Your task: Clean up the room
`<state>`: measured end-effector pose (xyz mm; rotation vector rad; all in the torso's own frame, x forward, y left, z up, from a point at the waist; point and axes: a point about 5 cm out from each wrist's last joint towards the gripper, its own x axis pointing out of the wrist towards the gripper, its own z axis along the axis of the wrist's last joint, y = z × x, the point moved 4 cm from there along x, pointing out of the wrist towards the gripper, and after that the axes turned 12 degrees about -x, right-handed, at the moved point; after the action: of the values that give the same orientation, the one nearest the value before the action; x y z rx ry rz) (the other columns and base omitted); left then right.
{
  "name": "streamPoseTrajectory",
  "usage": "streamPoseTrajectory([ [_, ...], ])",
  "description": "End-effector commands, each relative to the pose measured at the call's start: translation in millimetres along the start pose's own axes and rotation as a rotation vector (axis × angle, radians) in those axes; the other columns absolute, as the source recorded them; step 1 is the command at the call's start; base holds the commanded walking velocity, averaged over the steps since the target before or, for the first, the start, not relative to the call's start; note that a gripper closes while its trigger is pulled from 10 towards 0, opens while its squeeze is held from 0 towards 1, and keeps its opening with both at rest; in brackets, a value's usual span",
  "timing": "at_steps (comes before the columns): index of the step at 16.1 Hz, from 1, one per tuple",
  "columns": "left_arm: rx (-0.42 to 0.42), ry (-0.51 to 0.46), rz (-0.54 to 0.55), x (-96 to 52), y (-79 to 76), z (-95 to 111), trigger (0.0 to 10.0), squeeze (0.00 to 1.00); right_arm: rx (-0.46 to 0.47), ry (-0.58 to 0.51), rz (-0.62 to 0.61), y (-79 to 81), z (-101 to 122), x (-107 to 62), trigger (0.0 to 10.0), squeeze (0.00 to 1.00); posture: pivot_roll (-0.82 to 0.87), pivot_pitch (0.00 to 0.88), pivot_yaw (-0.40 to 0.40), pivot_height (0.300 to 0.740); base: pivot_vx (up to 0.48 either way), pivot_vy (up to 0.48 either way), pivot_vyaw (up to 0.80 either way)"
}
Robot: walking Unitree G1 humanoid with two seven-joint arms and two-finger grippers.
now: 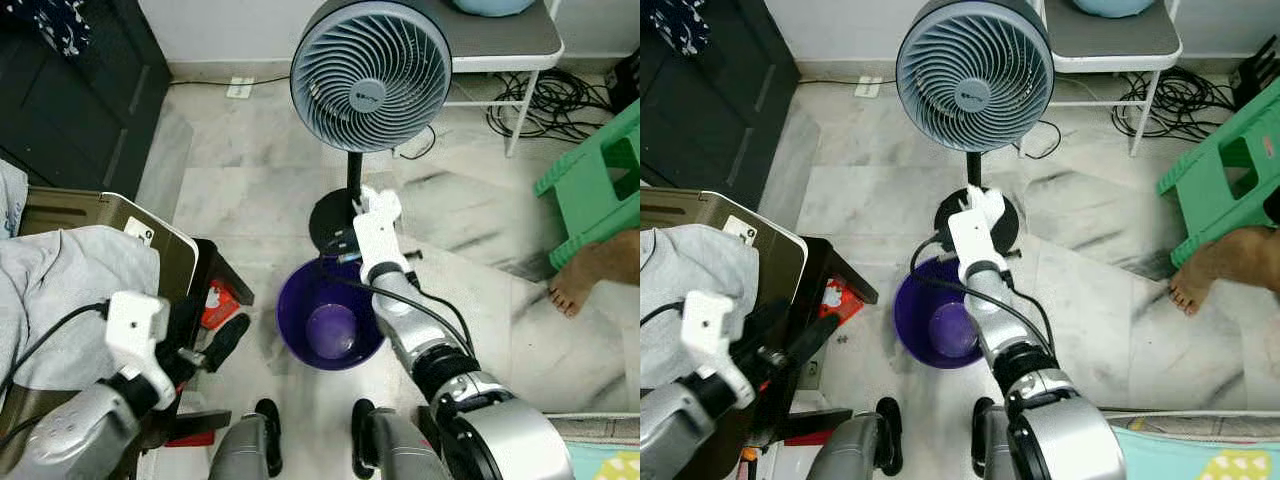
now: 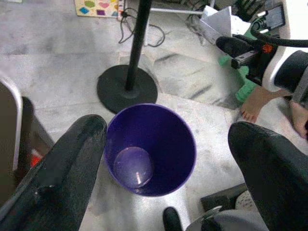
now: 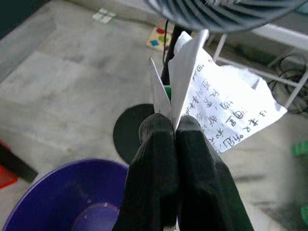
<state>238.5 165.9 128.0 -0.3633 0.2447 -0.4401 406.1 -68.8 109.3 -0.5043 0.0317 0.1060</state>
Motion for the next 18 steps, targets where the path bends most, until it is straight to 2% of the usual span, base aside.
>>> streamPoseTrajectory([
  [1, -0.012, 0.021, 0.020, -0.6, 2.7, -8, 10.0, 0.00, 0.000, 0.006, 0.020, 5.6, -7, -4.9, 10.0, 0.00, 0.08, 0.277, 0.041, 0.740, 0.000, 0.000, 0.00],
  [3, -0.015, 0.008, 0.014, 3.5, 1.2, -6, 10.0, 0.00, 0.001, -0.003, 0.017, 2.0, -6, -5.6, 10.0, 0.00, 0.07, 0.264, 0.040, 0.740, 0.000, 0.000, 0.00],
  [7, -0.041, -0.048, -0.009, 16.0, -8.2, 0, 10.0, 0.00, 0.006, -0.054, -0.028, -23.2, -1, -15.9, 10.0, 0.00, 0.02, 0.223, 0.037, 0.740, 0.000, 0.000, 0.00],
  [8, -0.048, -0.062, -0.013, 23.2, -10.1, 0, 10.0, 0.00, -0.001, -0.058, -0.041, -32.4, -5, -22.1, 10.0, 0.00, 0.00, 0.206, 0.034, 0.740, 0.000, 0.000, 0.00],
  [11, -0.062, -0.081, -0.026, 33.9, -14.2, -2, 10.0, 0.00, -0.020, -0.026, -0.050, -43.1, -20, -36.4, 10.0, 0.00, -0.03, 0.182, 0.028, 0.740, 0.000, 0.000, 0.00],
  [15, -0.045, -0.081, -0.012, 30.3, -10.5, -2, 10.0, 0.00, 0.007, -0.016, -0.023, -33.5, -19, -35.4, 10.0, 0.00, 0.00, 0.188, 0.037, 0.740, 0.000, 0.000, 0.00],
  [16, -0.034, -0.079, 0.003, 25.4, -5.6, -1, 10.0, 0.00, 0.025, -0.021, -0.012, -28.3, -14, -34.4, 10.0, 0.00, 0.02, 0.196, 0.042, 0.740, 0.000, 0.000, 0.00],
  [18, -0.004, -0.064, 0.035, 12.7, 3.2, 2, 10.0, 0.00, 0.101, -0.006, 0.032, -6.4, -4, -24.2, 10.0, 0.00, 0.07, 0.221, 0.059, 0.740, 0.000, 0.000, 0.00],
])
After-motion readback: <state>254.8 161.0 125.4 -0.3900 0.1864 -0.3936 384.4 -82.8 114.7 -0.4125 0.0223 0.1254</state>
